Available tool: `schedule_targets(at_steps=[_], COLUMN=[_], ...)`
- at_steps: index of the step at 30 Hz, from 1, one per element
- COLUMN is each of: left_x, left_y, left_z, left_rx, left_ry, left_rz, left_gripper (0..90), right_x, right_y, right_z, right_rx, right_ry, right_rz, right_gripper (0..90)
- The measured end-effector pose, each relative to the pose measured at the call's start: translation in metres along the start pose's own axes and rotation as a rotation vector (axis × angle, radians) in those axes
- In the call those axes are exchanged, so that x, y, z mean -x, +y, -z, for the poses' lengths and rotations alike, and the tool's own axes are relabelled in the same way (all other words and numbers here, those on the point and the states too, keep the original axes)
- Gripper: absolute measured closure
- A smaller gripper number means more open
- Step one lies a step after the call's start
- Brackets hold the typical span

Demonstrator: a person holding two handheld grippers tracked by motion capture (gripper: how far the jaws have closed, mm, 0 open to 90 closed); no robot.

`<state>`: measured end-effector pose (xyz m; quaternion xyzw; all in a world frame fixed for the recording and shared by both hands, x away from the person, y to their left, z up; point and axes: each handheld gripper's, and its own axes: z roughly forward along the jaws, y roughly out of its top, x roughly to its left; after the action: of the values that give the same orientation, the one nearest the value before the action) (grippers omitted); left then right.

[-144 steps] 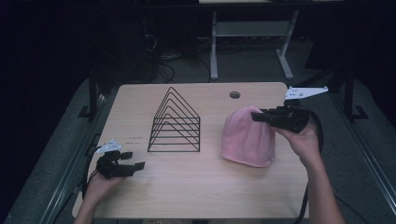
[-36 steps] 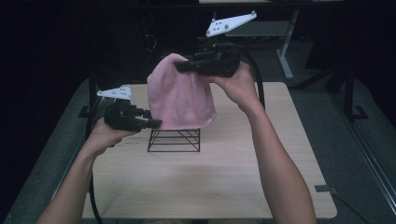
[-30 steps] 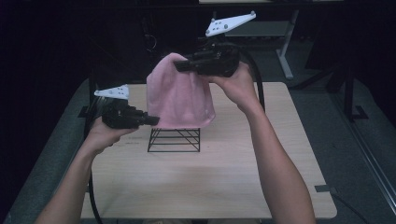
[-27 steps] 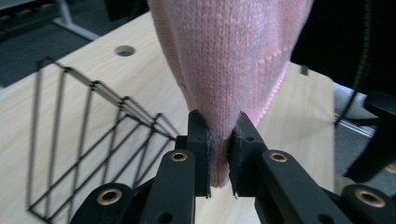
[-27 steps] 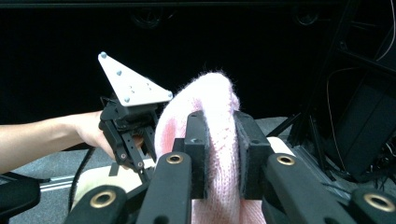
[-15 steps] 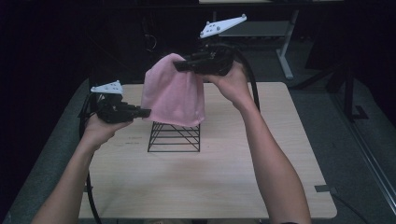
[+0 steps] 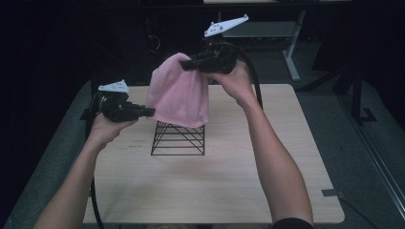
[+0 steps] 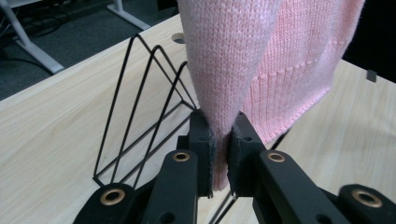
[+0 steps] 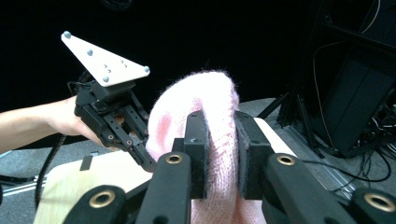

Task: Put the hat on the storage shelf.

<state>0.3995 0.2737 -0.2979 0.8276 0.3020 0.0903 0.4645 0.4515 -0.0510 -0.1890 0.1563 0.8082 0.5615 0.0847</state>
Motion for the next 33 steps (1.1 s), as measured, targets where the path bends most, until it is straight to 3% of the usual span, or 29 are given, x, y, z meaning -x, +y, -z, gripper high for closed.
schedule_targets(at_steps=[10,17,27,33], left_x=[0.0,0.005,0.009,0.007], left_y=[-0.001,-0.002,-0.005,-0.015], left_z=[-0.001,0.0,-0.008,-0.005], left_rx=[-0.002,-0.036,-0.082,-0.088], left_ry=[0.004,0.015,0.019,0.018], left_rz=[-0.013,-0.05,-0.083,-0.076], left_gripper=[81.6,81.5,81.2,81.2], right_x=[-0.002,-0.006,-0.008,-0.016], right_y=[-0.001,-0.004,-0.011,-0.012], right_z=[-0.001,-0.002,-0.002,-0.007], right_rx=[0.021,0.027,0.002,-0.015], right_ry=[0.021,0.048,0.055,0.075], right_rz=[0.018,0.023,0.022,0.04], right_gripper=[76.5,76.3,76.3,76.2])
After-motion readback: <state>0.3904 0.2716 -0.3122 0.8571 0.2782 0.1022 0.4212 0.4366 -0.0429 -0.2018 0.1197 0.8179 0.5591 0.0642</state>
